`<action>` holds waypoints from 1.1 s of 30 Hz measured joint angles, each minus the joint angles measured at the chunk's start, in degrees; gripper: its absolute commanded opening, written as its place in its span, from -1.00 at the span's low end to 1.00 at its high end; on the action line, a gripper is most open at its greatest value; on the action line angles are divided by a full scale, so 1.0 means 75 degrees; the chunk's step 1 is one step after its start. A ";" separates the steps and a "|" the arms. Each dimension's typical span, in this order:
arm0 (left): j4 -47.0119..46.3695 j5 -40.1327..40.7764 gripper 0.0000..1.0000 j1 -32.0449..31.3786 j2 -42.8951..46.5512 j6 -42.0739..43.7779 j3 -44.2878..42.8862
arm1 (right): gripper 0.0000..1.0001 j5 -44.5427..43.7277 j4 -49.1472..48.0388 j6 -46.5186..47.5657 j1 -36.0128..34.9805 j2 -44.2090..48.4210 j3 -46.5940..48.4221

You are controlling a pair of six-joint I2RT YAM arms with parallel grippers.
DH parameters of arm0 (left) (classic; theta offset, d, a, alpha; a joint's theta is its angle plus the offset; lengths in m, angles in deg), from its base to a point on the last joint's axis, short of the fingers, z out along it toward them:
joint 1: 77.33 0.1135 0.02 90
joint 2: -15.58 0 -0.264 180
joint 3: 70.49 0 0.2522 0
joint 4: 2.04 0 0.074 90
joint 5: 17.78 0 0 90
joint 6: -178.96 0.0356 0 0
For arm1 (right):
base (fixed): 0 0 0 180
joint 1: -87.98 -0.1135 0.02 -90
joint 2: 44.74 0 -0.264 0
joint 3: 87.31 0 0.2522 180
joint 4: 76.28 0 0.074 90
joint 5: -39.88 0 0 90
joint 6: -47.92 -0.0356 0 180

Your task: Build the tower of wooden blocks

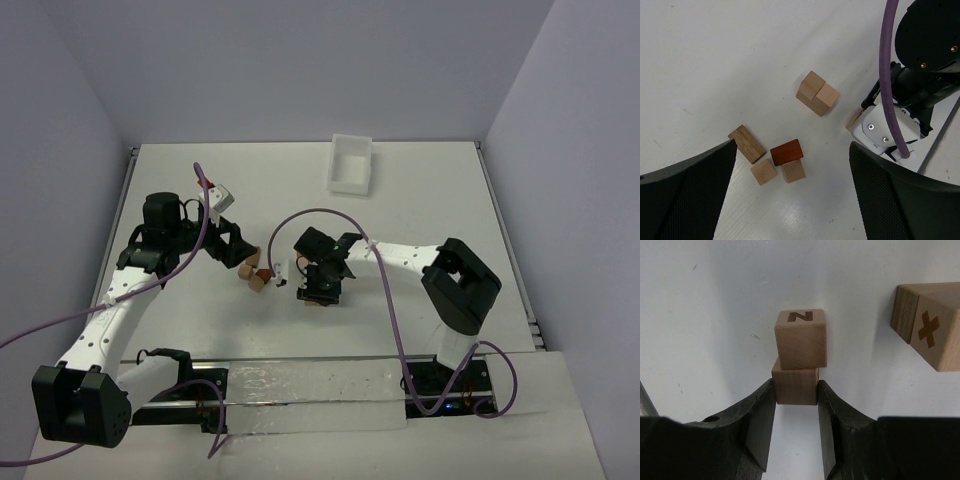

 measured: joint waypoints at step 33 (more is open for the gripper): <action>0.0000 0.0003 0.99 0.0000 0.0000 0.0006 0.0004 | 0.14 -0.0072 -0.0024 -0.0255 -0.0162 -0.0144 0.0152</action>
